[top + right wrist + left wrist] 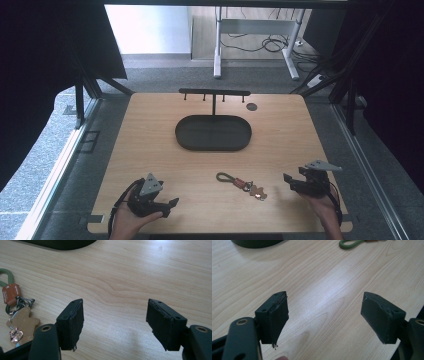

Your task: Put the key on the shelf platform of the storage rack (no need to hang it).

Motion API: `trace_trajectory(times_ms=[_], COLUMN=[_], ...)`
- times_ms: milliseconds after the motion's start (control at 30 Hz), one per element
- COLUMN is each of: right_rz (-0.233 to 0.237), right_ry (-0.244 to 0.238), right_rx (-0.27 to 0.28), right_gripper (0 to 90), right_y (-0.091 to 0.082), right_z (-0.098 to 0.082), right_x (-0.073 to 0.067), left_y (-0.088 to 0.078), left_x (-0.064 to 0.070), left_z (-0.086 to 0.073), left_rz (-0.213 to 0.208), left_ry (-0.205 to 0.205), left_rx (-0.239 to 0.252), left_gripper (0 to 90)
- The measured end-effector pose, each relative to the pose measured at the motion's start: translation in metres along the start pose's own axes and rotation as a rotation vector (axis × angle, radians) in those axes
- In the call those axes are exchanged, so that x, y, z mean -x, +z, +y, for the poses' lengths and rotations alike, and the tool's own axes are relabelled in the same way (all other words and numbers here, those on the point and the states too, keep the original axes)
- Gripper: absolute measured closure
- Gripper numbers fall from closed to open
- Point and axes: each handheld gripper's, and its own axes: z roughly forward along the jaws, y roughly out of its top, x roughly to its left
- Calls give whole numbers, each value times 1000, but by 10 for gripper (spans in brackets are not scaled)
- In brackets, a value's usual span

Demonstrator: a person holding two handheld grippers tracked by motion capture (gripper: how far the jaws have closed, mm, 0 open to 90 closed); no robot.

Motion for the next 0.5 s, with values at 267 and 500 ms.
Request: trace_trajectory(times_ms=[267, 500], right_rz=[7, 27], right_ry=[-14, -50], right_rx=[-6, -11], right_gripper=[340, 366], right_y=[1, -3], right_z=[4, 7], right_x=[-7, -18], left_y=[4, -1], left_x=[1, 2], left_z=[-1, 1], left_rz=[-17, -14], left_ry=[14, 14], left_rx=[-6, 8], left_gripper=[227, 227])
